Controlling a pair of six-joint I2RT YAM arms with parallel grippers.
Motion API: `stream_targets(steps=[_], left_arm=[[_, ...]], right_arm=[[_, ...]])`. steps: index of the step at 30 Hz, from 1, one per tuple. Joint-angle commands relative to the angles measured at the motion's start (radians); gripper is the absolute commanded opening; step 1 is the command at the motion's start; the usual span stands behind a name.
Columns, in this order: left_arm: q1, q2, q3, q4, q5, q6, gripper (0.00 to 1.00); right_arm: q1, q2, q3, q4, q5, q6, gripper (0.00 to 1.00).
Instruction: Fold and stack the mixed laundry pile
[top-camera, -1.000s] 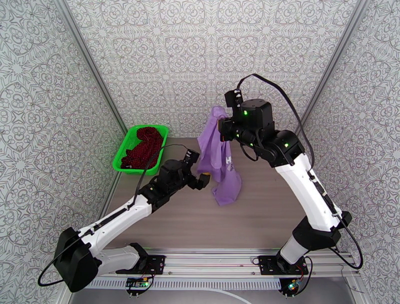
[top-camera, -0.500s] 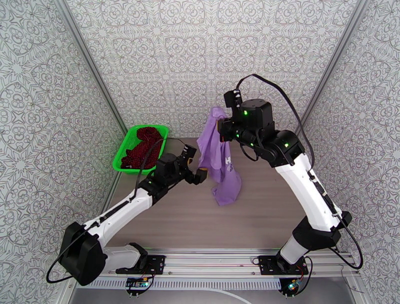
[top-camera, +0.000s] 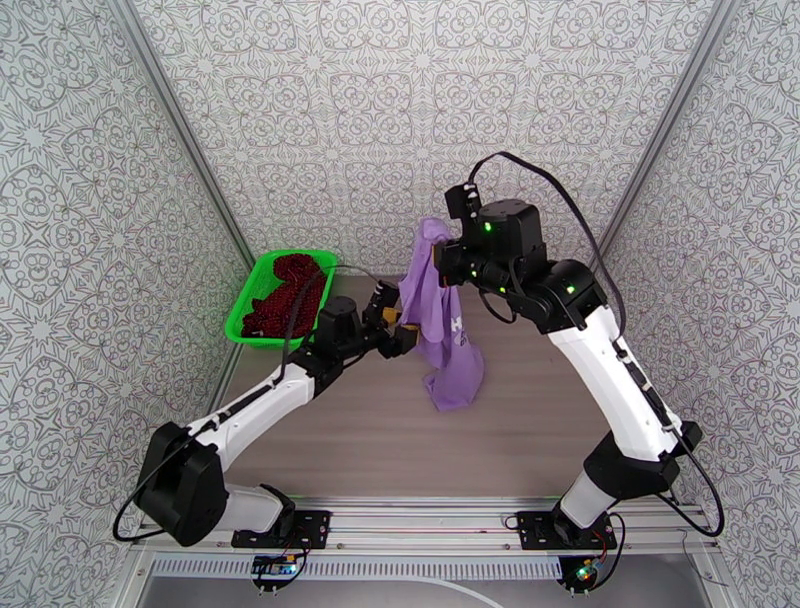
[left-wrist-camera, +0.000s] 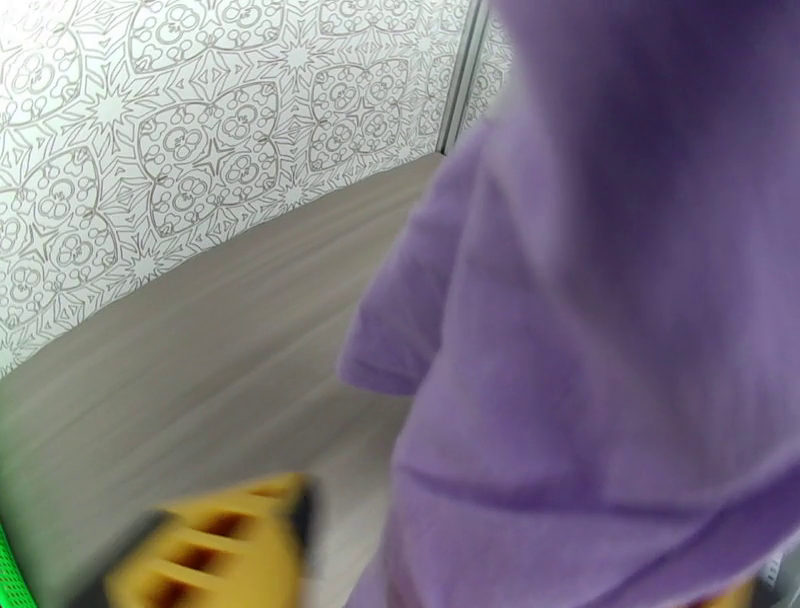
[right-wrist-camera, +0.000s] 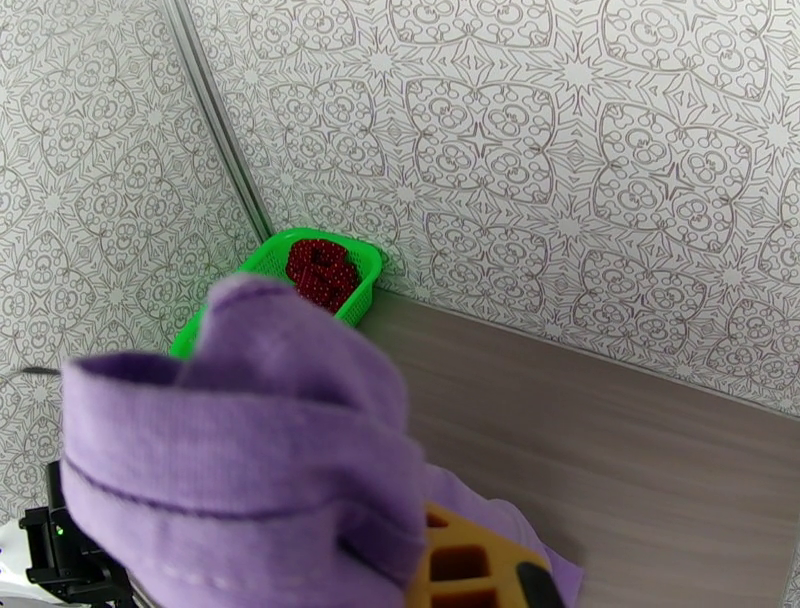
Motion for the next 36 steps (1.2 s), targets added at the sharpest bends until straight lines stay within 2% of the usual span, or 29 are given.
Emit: stream_targets(steps=[1,3,8,11,14,18,21,26,32,36], left_arm=[[0.015,0.008,0.051,0.046,-0.010,-0.034,0.00],[0.016,-0.009,0.065,0.032,-0.073,-0.034,0.00],[0.049,-0.120,0.152,-0.108,-0.436,-0.043,0.00],[0.123,-0.160,0.290,-0.263,-0.504,-0.053,0.00],[0.177,-0.168,0.432,-0.383,-0.538,-0.040,0.00],[0.231,-0.162,0.581,-0.471,-0.548,-0.033,0.00],[0.264,-0.160,0.674,-0.524,-0.557,-0.022,0.00],[0.319,-0.168,0.793,-0.608,-0.558,0.018,0.00],[0.379,-0.172,0.900,-0.701,-0.560,0.083,0.00],[0.400,-0.165,0.943,-0.727,-0.557,0.118,0.00]], right_arm=[[-0.007,0.004,0.027,-0.003,-0.019,0.018,0.00],[-0.006,-0.007,0.010,-0.002,-0.018,0.021,0.00],[-0.006,-0.080,-0.082,0.000,-0.045,0.019,0.00],[-0.006,-0.140,-0.178,0.015,-0.132,0.027,0.00],[0.000,-0.176,-0.287,0.089,-0.308,0.084,0.00],[0.080,-0.156,-0.361,0.229,-0.463,0.164,0.00],[0.169,-0.074,-0.282,0.270,-0.520,0.188,0.00],[0.294,0.105,-0.034,0.266,-0.579,0.217,0.00],[0.380,0.292,0.274,0.246,-0.666,0.268,0.00],[0.402,0.346,0.361,0.260,-0.716,0.308,0.00]])
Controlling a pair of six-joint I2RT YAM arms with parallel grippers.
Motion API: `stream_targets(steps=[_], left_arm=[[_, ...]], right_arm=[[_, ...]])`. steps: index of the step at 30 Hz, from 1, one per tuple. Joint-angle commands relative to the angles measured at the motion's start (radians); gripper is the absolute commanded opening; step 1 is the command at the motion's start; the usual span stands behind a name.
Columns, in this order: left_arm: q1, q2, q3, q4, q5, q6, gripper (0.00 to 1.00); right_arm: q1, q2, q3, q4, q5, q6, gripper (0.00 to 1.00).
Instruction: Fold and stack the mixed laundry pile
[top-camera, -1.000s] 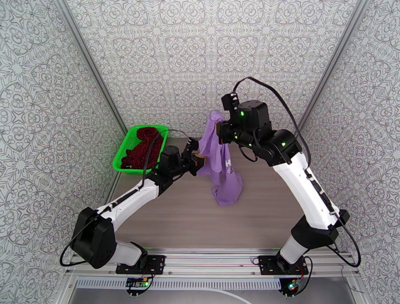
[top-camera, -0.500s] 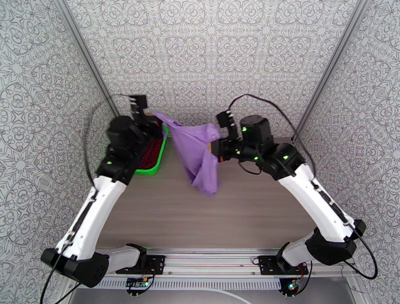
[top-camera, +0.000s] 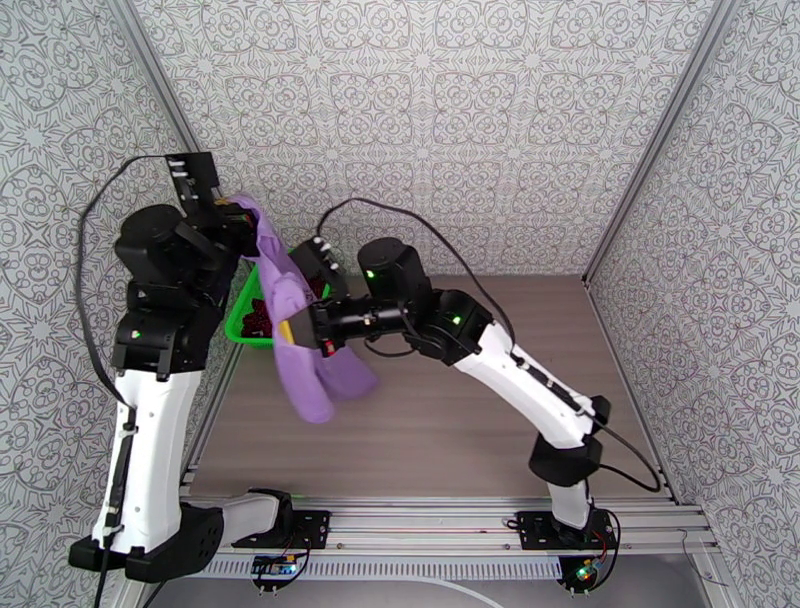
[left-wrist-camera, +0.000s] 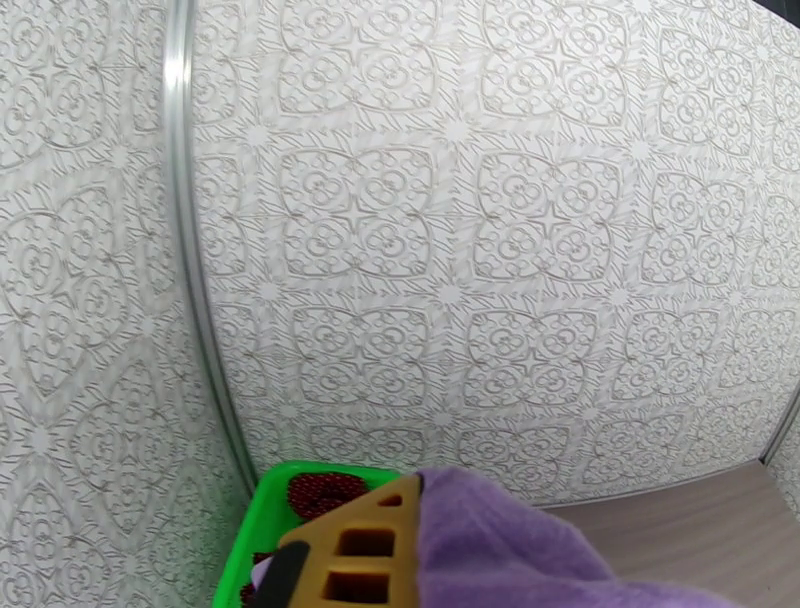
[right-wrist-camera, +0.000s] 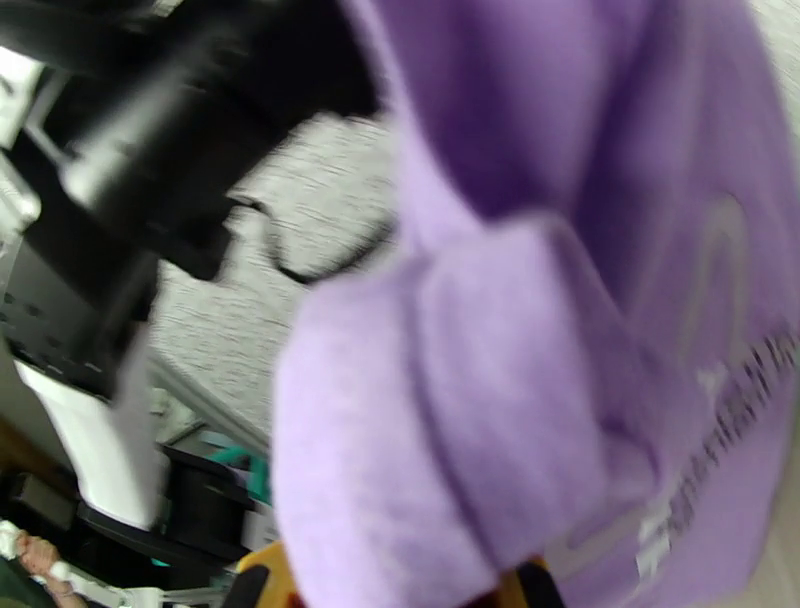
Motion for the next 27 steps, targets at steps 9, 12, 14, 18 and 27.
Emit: stream_targets(steps=[9,12,14,18,27], left_arm=[[-0.055,0.125,0.069,-0.032,0.067,0.053,0.00],[-0.178,0.217,0.070,-0.019,0.041,0.101,0.00],[-0.257,0.290,0.074,-0.007,0.034,0.124,0.00],[-0.393,0.482,0.095,0.040,0.080,0.123,0.00],[-0.593,1.100,0.428,0.082,0.171,0.113,0.00]], right_arm=[[0.013,-0.253,-0.382,0.039,0.172,-0.032,0.00],[0.002,-0.402,-0.617,0.037,0.367,-0.039,0.00],[-0.022,-0.507,-0.783,0.036,0.507,-0.014,0.00],[-0.086,-0.681,-1.119,0.038,0.721,0.090,0.00],[-0.236,-0.919,-1.708,0.062,0.973,0.386,0.00]])
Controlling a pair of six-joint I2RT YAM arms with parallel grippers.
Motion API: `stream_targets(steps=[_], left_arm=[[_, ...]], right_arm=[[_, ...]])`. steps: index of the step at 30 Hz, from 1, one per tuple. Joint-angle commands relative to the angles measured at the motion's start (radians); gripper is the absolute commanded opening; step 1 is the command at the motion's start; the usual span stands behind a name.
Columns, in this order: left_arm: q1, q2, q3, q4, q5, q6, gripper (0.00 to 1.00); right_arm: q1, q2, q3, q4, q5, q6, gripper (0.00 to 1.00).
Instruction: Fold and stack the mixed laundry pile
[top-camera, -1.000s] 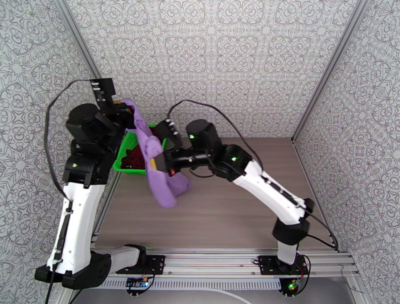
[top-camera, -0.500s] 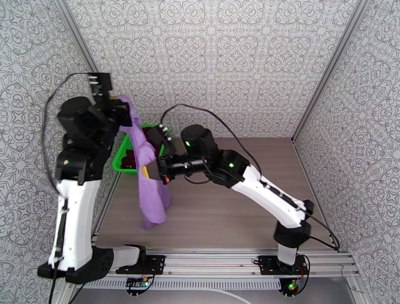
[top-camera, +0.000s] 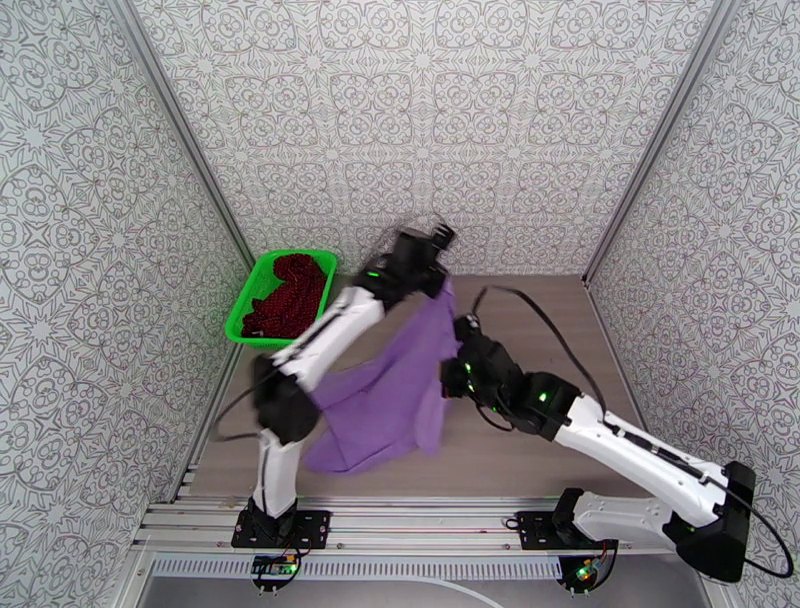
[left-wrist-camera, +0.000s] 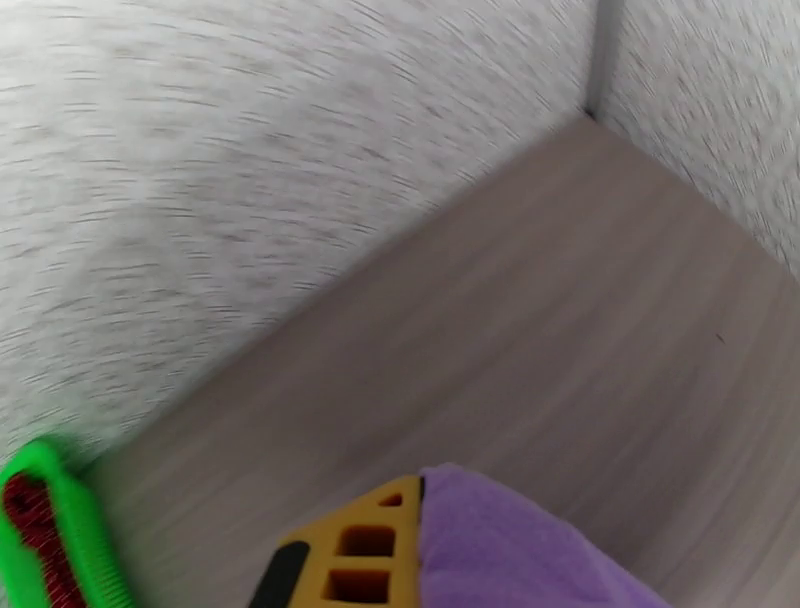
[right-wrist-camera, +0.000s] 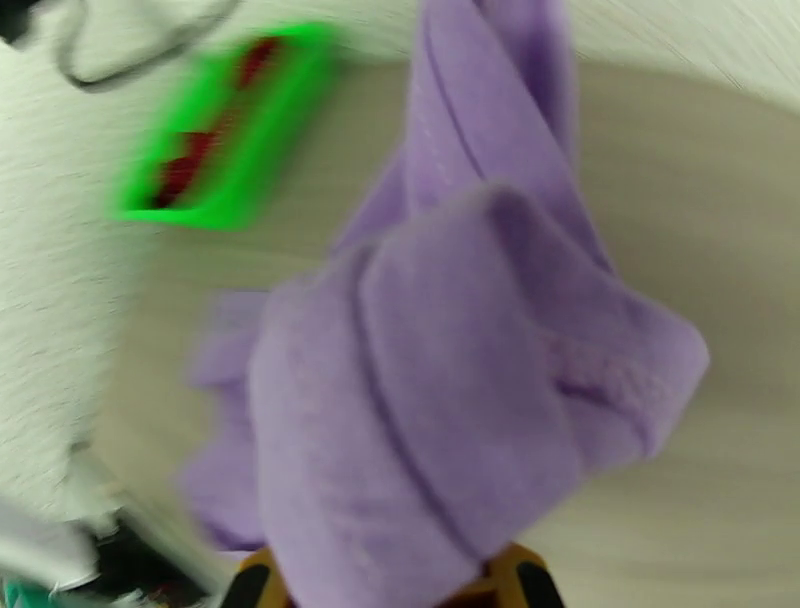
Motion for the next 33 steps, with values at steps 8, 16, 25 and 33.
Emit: stream_targets(steps=[8,16,25,33], left_arm=[[-0.092,0.388,0.313,0.161,0.077,-0.006,0.30],[-0.029,0.351,0.325,0.162,0.033,-0.119,1.00],[0.105,-0.056,0.284,-0.110,-0.105,-0.074,1.00],[0.155,-0.112,0.172,-0.180,0.060,-0.096,0.99]], right_arm=[[-0.194,-0.129,-0.369,-0.042,0.136,0.292,0.14],[-0.330,-0.189,-0.400,-0.056,0.093,0.242,0.87],[-0.410,-0.111,-0.125,-0.096,-0.013,-0.097,0.97],[-0.420,0.127,0.054,-0.018,-0.173,-0.227,0.76]])
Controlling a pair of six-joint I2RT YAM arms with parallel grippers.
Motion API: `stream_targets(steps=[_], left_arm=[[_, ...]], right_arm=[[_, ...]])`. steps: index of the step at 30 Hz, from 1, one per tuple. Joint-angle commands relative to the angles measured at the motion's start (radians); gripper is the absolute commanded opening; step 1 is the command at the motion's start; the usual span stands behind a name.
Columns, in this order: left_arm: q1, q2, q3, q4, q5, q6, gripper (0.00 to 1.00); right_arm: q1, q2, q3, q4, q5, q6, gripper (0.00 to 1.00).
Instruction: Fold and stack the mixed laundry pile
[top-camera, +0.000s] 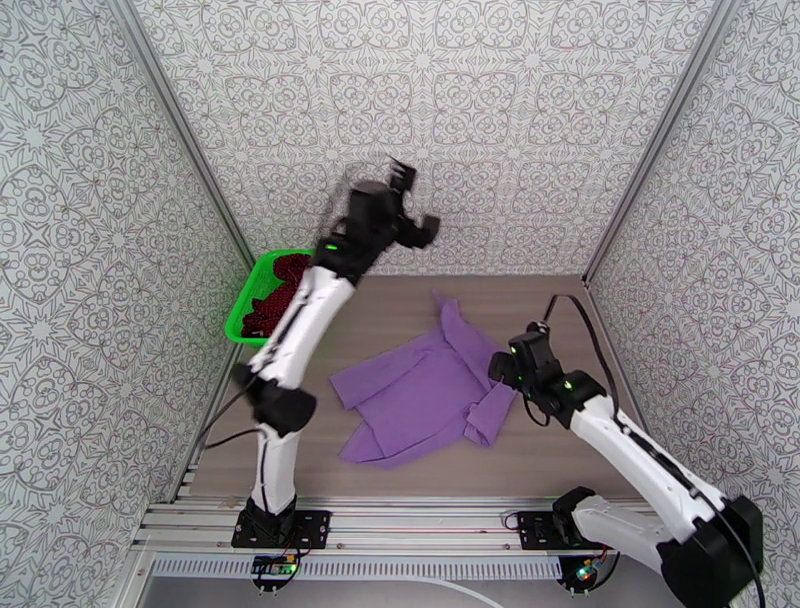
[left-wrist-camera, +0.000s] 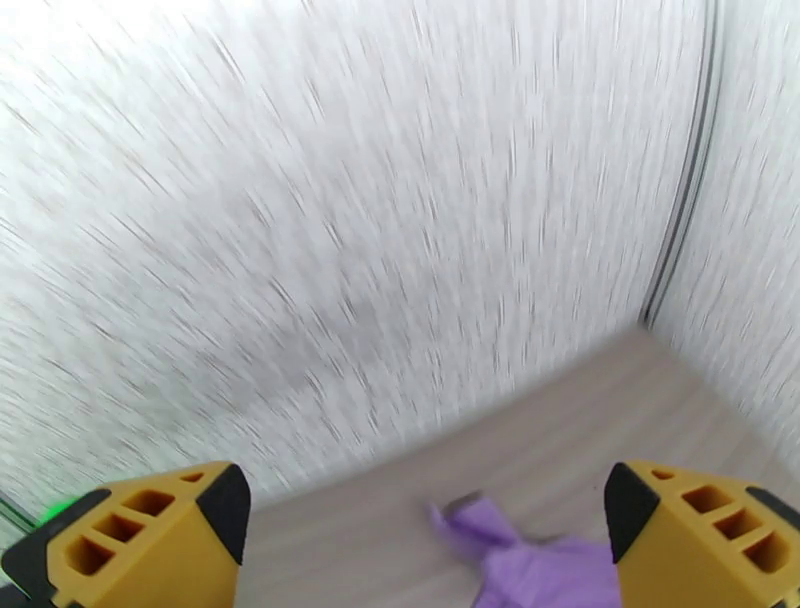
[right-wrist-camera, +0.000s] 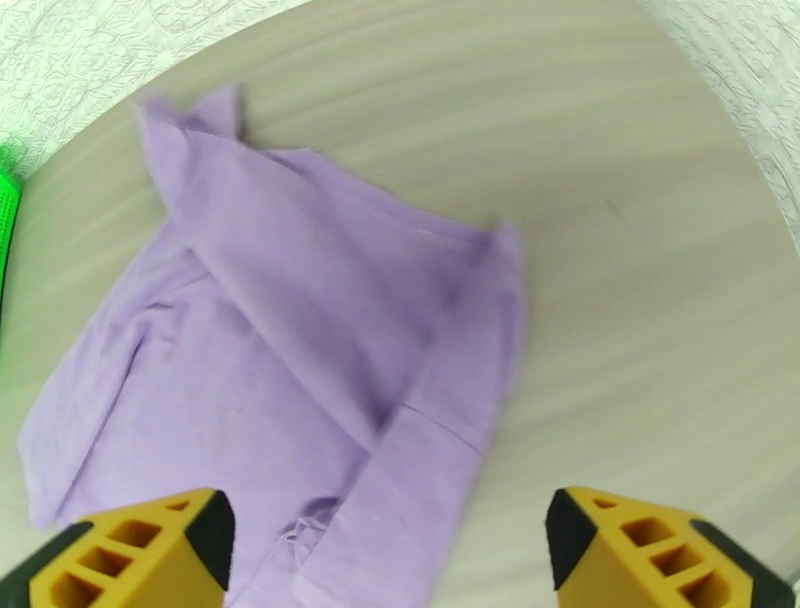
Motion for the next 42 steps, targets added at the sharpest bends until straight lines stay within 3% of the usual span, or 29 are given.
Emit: stream_targets(steps=[1,5,7,10,16,19,22,30,38,42], left_arm=[[-0.035,0.156,-0.047,-0.142,0.062,-0.017,0.99],[-0.050,0.129,-0.137,-0.203,-0.044,-0.073,0.96],[-0.059,0.045,-0.275,-0.215,-0.157,-0.110,0.94],[-0.057,-0.133,-0.556,-0.225,-0.263,-0.212,0.93],[-0.011,-0.526,-1.080,-0.238,-0.300,-0.445,0.87],[0.002,-0.662,-1.233,-0.309,-0.328,-0.533,0.87],[-0.007,-0.734,-1.342,-0.345,-0.265,-0.608,0.86],[-0.150,-0.710,-1.539,-0.319,-0.172,-0.786,0.84],[-0.209,-0.550,-1.682,-0.172,-0.115,-0.888,0.50],[-0.234,-0.476,-1.686,-0.127,-0.104,-0.892,0.48]], right_arm=[[-0.008,0.103,0.082,0.035,-0.124,-0.107,0.73],[-0.009,0.249,0.188,0.054,-0.246,-0.206,0.70],[-0.009,0.338,0.260,0.045,-0.288,-0.261,0.68],[-0.009,0.500,0.393,0.028,-0.339,-0.319,0.55],[-0.009,0.811,0.621,0.016,-0.533,-0.309,0.33],[-0.009,0.903,0.682,0.041,-0.602,-0.258,0.28],[-0.009,0.967,0.724,0.059,-0.613,-0.200,0.25],[-0.018,1.114,0.869,0.026,-0.533,-0.094,0.19],[-0.104,1.124,0.833,0.093,-0.465,0.035,0.15],[-0.131,1.095,0.770,0.135,-0.453,0.064,0.14]])
